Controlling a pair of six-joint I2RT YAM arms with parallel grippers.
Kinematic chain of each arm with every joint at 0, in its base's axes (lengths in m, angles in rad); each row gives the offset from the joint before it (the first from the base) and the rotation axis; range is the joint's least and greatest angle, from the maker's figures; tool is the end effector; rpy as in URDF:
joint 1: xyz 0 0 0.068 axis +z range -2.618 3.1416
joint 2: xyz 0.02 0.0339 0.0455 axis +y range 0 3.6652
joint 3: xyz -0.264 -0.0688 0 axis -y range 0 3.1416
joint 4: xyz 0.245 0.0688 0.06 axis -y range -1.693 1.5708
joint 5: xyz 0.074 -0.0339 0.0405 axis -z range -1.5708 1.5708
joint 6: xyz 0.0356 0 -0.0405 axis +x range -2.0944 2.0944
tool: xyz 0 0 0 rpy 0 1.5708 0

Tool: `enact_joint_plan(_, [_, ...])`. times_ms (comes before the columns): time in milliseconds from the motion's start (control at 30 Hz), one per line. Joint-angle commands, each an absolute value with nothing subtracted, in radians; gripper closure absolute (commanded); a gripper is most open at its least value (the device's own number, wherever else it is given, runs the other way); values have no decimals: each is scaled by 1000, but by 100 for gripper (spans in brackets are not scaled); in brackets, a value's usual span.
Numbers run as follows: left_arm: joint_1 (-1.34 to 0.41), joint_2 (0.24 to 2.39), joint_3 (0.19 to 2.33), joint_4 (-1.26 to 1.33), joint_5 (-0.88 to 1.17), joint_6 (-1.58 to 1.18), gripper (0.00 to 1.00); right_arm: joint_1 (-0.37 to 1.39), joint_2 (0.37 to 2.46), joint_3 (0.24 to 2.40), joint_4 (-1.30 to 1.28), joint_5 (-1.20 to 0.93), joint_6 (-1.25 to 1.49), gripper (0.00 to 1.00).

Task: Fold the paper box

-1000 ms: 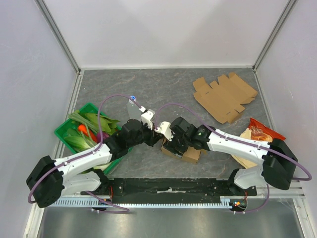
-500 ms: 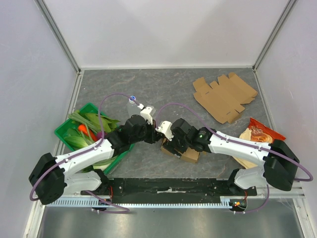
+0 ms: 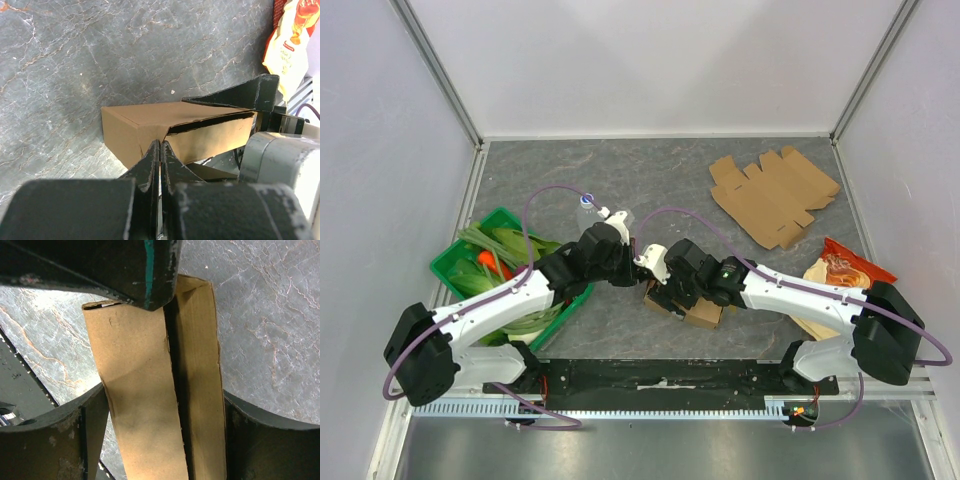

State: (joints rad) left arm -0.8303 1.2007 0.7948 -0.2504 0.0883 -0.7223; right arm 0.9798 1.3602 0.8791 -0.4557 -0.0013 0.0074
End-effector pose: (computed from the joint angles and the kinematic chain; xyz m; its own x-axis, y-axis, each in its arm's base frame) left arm 0.1731 -0.1940 0.2512 -0.8261 -0.0723 -0.5588 0.3149 0.7633 -0.5641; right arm 0.1530 0.2281 0.2232 -0.4550 -0.6649 -0.5923 -0.8275 0.5615 0.0054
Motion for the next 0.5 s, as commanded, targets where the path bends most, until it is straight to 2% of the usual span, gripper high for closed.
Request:
enact_joint_plan(0, [-835, 1180, 835, -190, 189, -790, 98, 971, 1377, 861, -419, 18, 28, 21])
enact_joint_plan(67, [-838, 1177, 802, -190, 149, -752, 96, 973, 1378, 859, -417, 12, 23, 22])
enact_joint_plan(133, [-839, 1170, 781, -189, 109, -700, 84, 973, 1378, 859, -419, 5, 21, 22])
enact_joint_plan(233, [-844, 1161, 758, -177, 34, -634, 75, 973, 1373, 859, -417, 2, 17, 22])
enact_joint_plan(467, [-844, 1161, 735, -114, 5, -561, 70, 974, 1373, 861, -417, 2, 11, 22])
